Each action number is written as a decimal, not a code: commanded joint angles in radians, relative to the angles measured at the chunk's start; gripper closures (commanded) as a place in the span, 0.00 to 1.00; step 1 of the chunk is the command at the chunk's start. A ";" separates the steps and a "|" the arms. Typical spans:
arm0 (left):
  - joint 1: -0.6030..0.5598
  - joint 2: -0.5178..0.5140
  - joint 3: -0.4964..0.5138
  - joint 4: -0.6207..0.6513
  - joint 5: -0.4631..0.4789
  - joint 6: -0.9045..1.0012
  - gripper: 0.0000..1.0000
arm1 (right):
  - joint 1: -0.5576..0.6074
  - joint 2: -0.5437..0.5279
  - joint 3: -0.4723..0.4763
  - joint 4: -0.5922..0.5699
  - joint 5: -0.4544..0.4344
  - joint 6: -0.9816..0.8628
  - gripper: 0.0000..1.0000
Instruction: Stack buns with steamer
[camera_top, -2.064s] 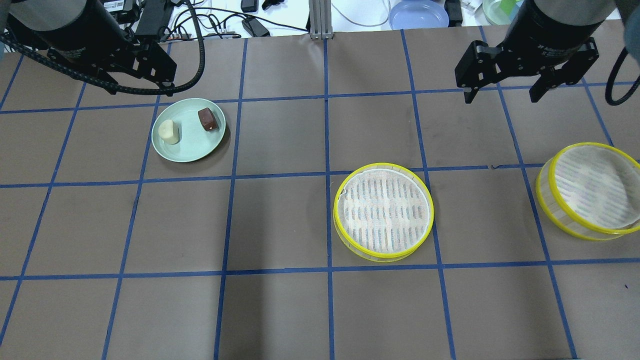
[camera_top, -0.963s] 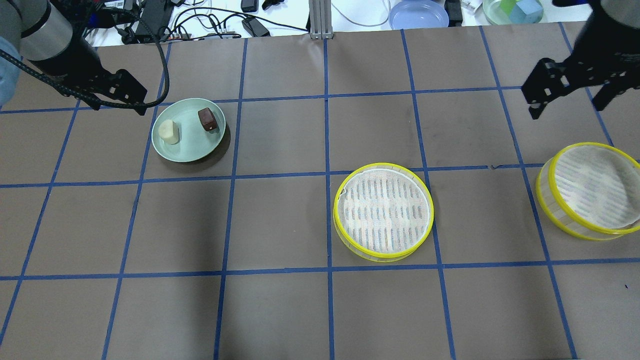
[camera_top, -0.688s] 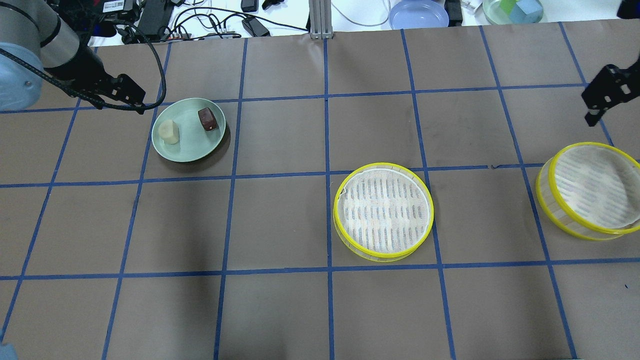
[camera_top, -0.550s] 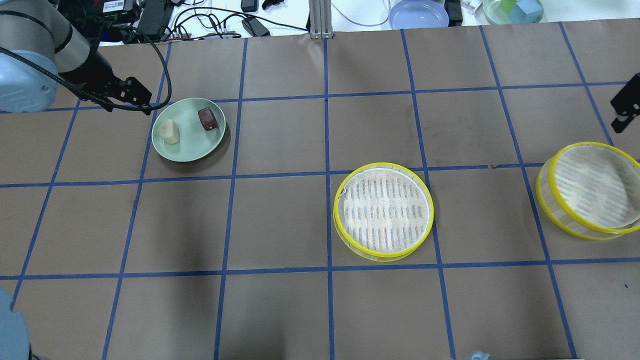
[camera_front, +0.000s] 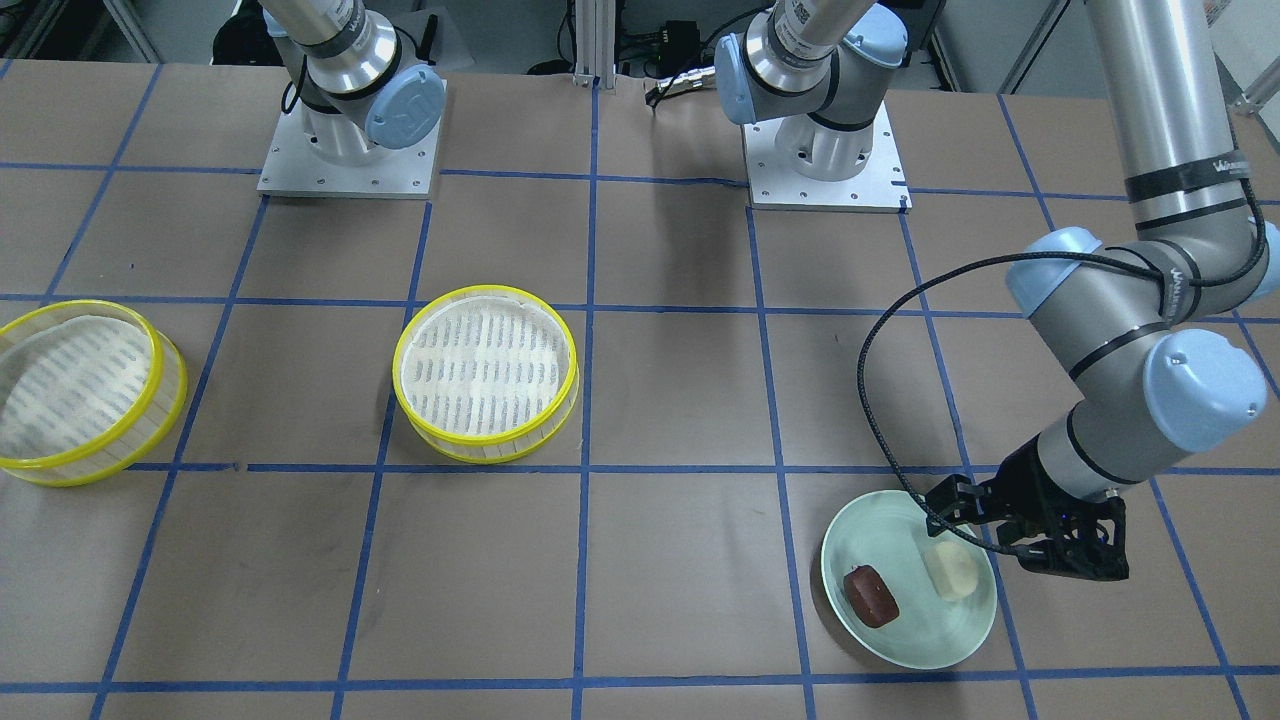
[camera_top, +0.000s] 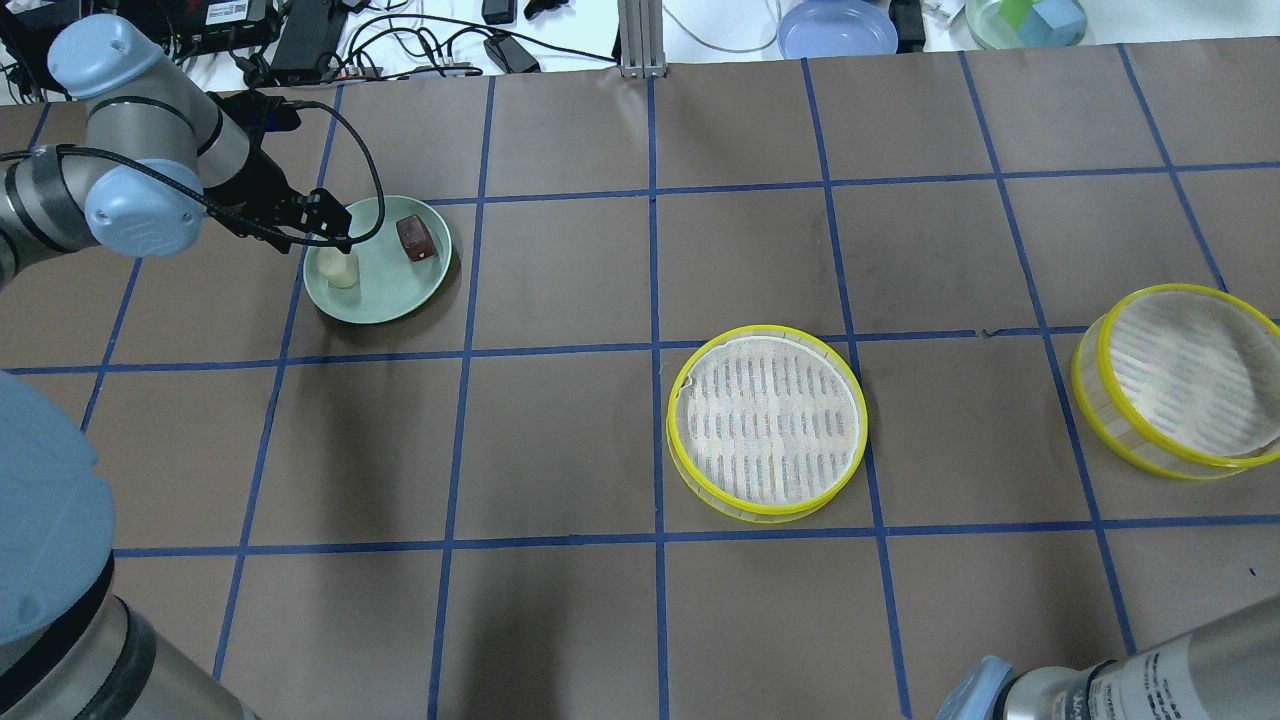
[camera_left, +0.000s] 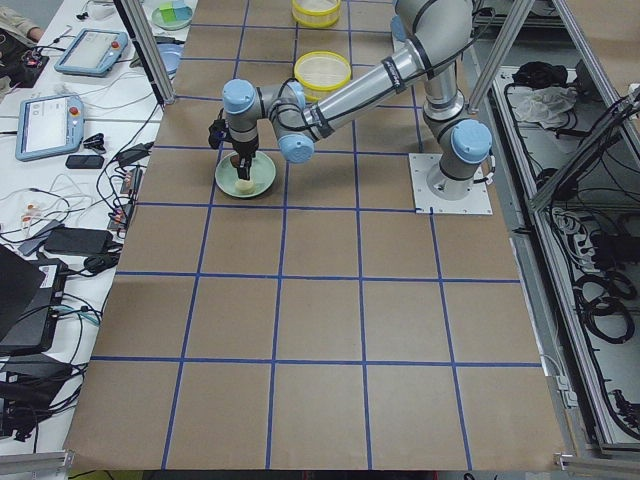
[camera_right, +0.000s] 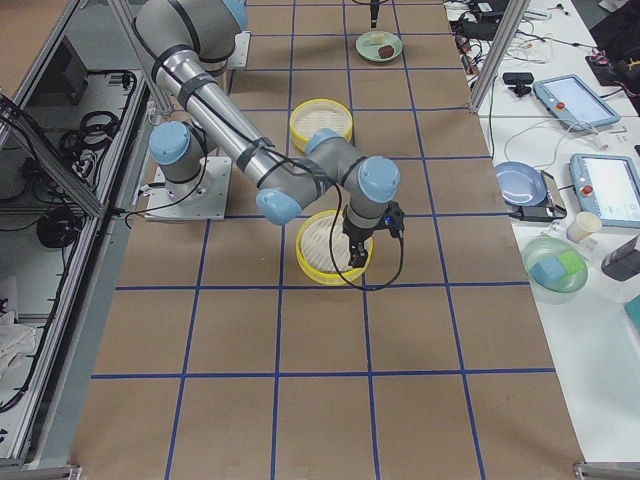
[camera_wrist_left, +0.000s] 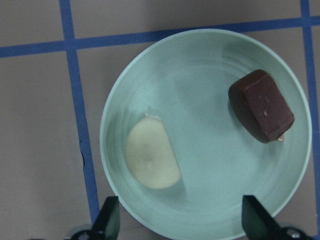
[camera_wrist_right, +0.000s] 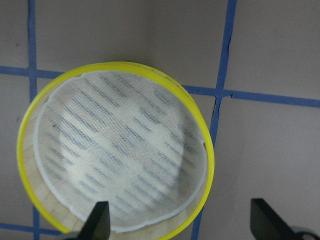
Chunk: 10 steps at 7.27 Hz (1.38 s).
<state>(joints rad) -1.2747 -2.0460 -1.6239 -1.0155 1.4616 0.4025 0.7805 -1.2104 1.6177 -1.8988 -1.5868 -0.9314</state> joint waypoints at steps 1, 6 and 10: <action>0.000 -0.051 -0.005 0.037 0.003 0.006 0.32 | -0.023 0.080 0.089 -0.197 0.021 -0.049 0.20; -0.002 -0.070 0.007 0.045 0.102 -0.007 1.00 | -0.024 0.091 0.105 -0.214 -0.005 -0.050 1.00; -0.235 0.149 0.015 -0.122 0.002 -0.373 1.00 | -0.017 -0.123 0.091 0.002 -0.010 -0.043 1.00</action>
<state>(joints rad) -1.4083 -1.9742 -1.6113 -1.0866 1.5097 0.1840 0.7628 -1.2520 1.7124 -1.9770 -1.5977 -0.9779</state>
